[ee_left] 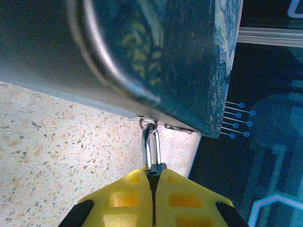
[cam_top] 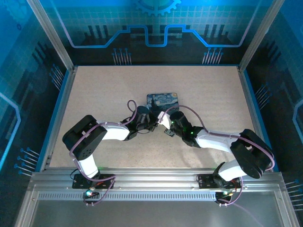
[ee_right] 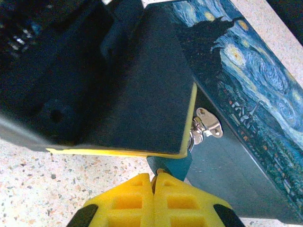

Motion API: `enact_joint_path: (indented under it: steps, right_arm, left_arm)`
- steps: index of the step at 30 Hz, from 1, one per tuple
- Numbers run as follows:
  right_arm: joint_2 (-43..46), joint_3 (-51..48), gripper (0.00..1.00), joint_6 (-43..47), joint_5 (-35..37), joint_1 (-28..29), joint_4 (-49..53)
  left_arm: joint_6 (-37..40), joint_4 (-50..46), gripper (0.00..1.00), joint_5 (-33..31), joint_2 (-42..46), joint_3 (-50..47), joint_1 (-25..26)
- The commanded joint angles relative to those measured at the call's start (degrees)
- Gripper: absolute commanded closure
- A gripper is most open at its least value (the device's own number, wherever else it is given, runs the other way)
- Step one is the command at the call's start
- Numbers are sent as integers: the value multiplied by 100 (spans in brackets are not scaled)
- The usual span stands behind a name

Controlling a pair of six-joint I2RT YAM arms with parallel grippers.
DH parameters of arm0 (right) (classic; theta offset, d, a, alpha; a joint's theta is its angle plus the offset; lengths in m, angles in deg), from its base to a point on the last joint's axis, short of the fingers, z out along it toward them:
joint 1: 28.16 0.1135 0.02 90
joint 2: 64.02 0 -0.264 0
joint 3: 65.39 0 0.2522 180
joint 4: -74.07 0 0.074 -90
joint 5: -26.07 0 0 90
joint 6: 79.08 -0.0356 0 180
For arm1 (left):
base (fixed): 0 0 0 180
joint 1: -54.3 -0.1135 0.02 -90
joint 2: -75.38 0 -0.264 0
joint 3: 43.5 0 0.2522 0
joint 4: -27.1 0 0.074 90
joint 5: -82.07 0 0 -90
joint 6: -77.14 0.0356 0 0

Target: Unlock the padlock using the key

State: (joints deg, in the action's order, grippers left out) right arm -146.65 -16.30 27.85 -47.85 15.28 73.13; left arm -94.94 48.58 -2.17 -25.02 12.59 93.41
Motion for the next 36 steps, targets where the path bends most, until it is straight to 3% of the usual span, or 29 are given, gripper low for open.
enact_joint_path:
  steps: [1, 6, 11, 15, 24, 29, 36]
  right_arm:
    - [-120, -34, 100, -759, 41, -68, -740]
    - [-240, -267, 100, -1255, -291, -244, -1150]
    - [-341, -412, 100, -2044, -674, -414, -1302]
    - [-335, -466, 100, -2759, -1060, -562, -1360]
    - [-12, -388, 100, -3576, -1693, -1008, -704]
    - [240, -409, 100, -4267, -2358, -1434, -316]
    - [316, -561, 100, -5203, -3123, -1788, -222]
  left_arm:
    - [109, -5, 92, 312, 127, 56, 85]
    - [140, -40, 89, 292, 100, 37, 87]
    - [274, -165, 73, 255, 163, -43, 42]
    - [435, -204, 66, 318, 439, -269, -201]
    - [1485, -1887, 50, -23, 1724, -326, -667]
    - [2473, -3232, 37, -403, 2316, 2, -1114]
    - [3853, -4435, 19, -461, 2103, 941, -1630]
